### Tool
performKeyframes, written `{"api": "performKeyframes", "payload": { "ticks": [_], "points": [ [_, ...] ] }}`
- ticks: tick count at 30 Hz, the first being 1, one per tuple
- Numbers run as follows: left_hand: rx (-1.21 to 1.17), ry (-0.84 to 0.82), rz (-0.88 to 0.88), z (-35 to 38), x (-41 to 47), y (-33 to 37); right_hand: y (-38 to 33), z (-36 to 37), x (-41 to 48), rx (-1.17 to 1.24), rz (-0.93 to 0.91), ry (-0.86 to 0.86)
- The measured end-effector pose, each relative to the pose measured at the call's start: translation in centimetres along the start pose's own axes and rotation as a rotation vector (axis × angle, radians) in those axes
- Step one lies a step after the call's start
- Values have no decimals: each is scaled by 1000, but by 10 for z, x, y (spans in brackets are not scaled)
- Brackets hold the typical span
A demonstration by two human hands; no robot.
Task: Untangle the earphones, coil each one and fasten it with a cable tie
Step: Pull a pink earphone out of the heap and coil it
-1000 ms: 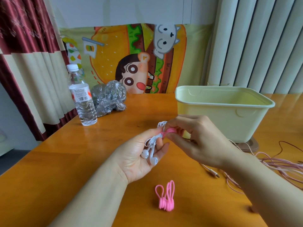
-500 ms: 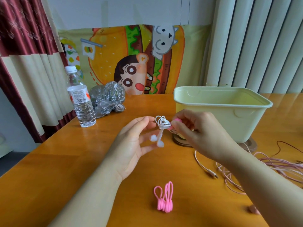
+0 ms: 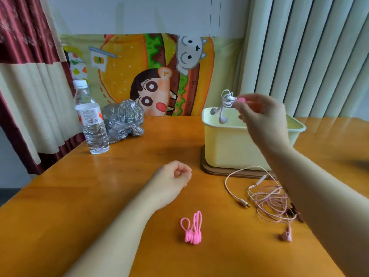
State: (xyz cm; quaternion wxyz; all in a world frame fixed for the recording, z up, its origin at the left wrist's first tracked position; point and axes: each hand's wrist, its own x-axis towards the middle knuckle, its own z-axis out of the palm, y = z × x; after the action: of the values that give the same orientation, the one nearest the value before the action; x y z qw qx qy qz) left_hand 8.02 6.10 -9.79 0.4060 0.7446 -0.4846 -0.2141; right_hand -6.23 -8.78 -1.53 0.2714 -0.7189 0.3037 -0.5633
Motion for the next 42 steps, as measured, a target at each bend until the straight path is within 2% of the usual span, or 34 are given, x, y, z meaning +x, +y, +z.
{"api": "performKeyframes", "payload": {
  "ticks": [3, 7, 9, 12, 15, 17, 18, 20, 22, 25, 29, 32, 34, 38, 42],
  "points": [
    [20, -69, -24, 7, 1, -3, 9, 3, 25, -172, 41, 70],
    [59, -84, -26, 11, 2, -6, 33, 11, 21, -619, 120, -86],
    [52, -84, -18, 9, 2, -7, 35, 10, 16, -758, 86, -140],
    [30, -67, 8, 6, 2, -5, 29, 0, 10, -731, -26, -129],
    [7, -30, 47, 5, 0, 3, 16, -22, -3, -602, -149, -144],
    [4, -3, 74, 4, -4, 6, 6, -41, -24, -530, -164, -315],
    [11, 8, 97, 4, -6, 8, 5, -51, -35, -539, -156, -454],
    [19, 35, 151, 4, -13, 16, 8, -75, -56, -638, -110, -738],
    [20, 47, 200, 7, -20, 29, 17, -99, -71, -734, -65, -894],
    [120, -7, 255, 19, -28, 52, 25, -130, -80, -736, -2, -875],
    [286, -178, 318, 59, -29, 78, 28, -158, -79, -751, 34, -793],
    [380, -197, 327, 96, -21, 88, 36, -170, -80, -791, 57, -787],
    [410, -159, 289, 115, -10, 89, 40, -175, -80, -810, 80, -794],
    [283, -75, 94, 136, 17, 93, 37, -186, -77, -807, 98, -841],
    [437, -97, 14, 141, 38, 87, 31, -181, -65, -753, 71, -828]
  ]
}}
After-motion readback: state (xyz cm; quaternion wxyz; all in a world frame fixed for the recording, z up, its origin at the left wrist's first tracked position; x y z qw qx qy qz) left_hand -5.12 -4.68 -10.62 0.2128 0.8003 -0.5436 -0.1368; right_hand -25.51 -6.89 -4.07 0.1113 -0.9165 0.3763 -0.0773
